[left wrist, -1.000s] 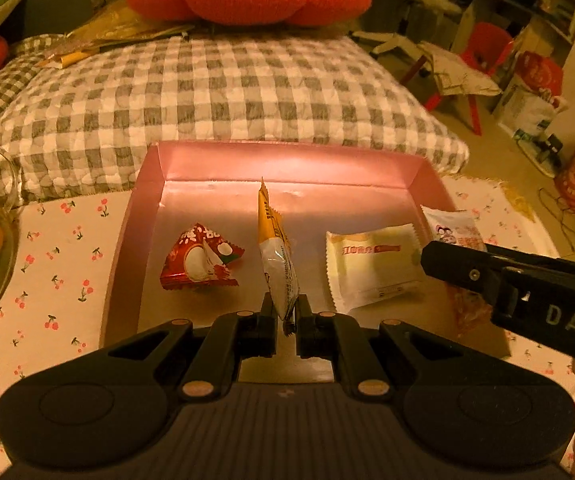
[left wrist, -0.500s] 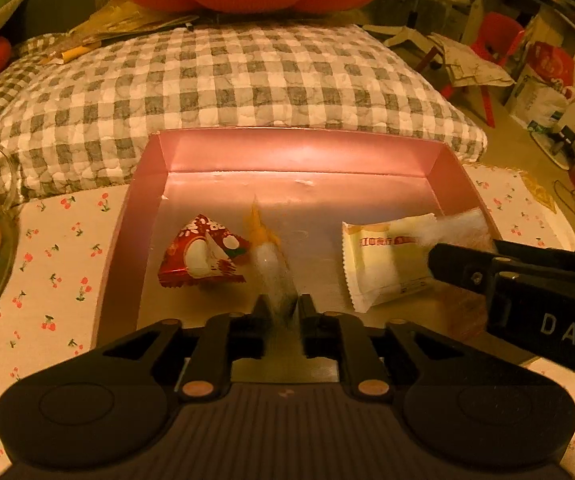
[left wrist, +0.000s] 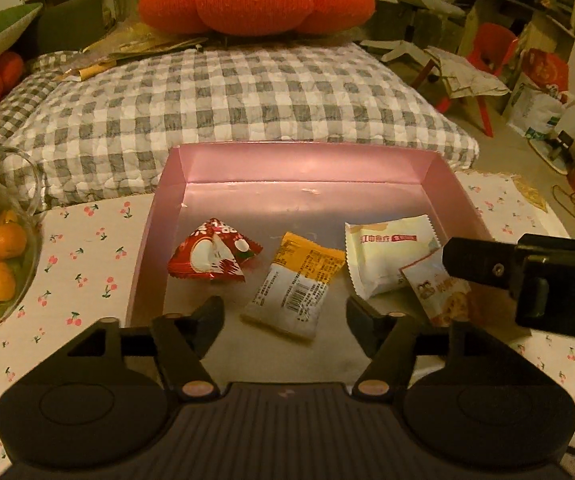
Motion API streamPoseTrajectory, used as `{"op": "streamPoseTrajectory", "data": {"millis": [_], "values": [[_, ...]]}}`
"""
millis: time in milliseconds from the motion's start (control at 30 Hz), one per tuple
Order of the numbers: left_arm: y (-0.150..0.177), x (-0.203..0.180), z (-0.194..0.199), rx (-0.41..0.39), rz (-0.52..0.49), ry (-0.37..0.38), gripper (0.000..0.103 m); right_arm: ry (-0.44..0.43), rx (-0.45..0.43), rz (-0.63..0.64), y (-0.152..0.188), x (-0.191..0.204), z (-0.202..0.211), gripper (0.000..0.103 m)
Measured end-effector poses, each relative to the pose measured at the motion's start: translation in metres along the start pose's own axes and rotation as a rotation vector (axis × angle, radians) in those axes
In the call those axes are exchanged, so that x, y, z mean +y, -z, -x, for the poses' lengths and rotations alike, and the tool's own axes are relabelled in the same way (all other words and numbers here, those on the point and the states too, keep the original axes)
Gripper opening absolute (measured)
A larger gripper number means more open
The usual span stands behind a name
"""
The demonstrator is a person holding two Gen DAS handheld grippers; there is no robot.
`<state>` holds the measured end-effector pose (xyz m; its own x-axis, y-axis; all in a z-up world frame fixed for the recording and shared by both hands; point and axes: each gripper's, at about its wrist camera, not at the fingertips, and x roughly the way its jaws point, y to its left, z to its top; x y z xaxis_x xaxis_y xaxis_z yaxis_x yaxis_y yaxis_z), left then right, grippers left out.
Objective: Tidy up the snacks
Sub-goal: 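Lower both packets into the box and open both grippers, then withdraw both grippers from the box back toward the snack pile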
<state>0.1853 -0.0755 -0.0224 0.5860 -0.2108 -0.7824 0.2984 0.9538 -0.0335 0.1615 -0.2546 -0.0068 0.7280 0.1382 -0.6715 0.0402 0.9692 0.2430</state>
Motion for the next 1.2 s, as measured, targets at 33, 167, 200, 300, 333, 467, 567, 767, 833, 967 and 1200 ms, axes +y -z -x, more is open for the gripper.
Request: {"op": "streamPoseTrajectory", "data": {"millis": [33,167,200,300,333,467,567,767,833,967,1200], "values": [[0.001,0.0,0.003,-0.005,-0.002,-0.001,0.071,0.001,-0.003,0.0,0.0,0.0,0.003,0.082],[0.005,0.001,0.013,-0.016,0.007,0.001,0.08,0.001,-0.018,0.006,-0.001,0.003,0.019,0.085],[0.006,0.001,0.016,-0.019,0.01,0.002,0.081,-0.002,-0.022,0.007,-0.001,0.004,0.022,0.086],[0.01,0.002,0.025,-0.027,0.021,0.003,0.085,-0.007,-0.034,0.015,-0.002,0.008,0.035,0.088],[0.011,0.002,0.028,-0.03,0.025,0.005,0.085,-0.008,-0.037,0.018,-0.002,0.009,0.039,0.088],[0.017,0.003,0.04,-0.043,0.034,0.007,0.09,-0.007,-0.044,0.034,0.001,0.015,0.053,0.089],[0.022,0.004,0.049,-0.049,0.033,0.002,0.092,-0.006,-0.048,0.039,0.005,0.018,0.062,0.091],[0.035,0.011,0.066,-0.059,0.054,-0.002,0.097,-0.011,-0.05,0.064,0.016,0.026,0.079,0.092],[0.04,0.014,0.072,-0.061,0.06,-0.006,0.098,-0.012,-0.051,0.075,0.021,0.028,0.085,0.092],[0.05,0.021,0.081,-0.061,0.069,-0.024,0.1,-0.009,-0.036,0.083,0.031,0.032,0.094,0.092],[0.072,0.033,0.094,-0.054,0.099,-0.036,0.101,-0.011,-0.01,0.113,0.053,0.038,0.107,0.092]]}}
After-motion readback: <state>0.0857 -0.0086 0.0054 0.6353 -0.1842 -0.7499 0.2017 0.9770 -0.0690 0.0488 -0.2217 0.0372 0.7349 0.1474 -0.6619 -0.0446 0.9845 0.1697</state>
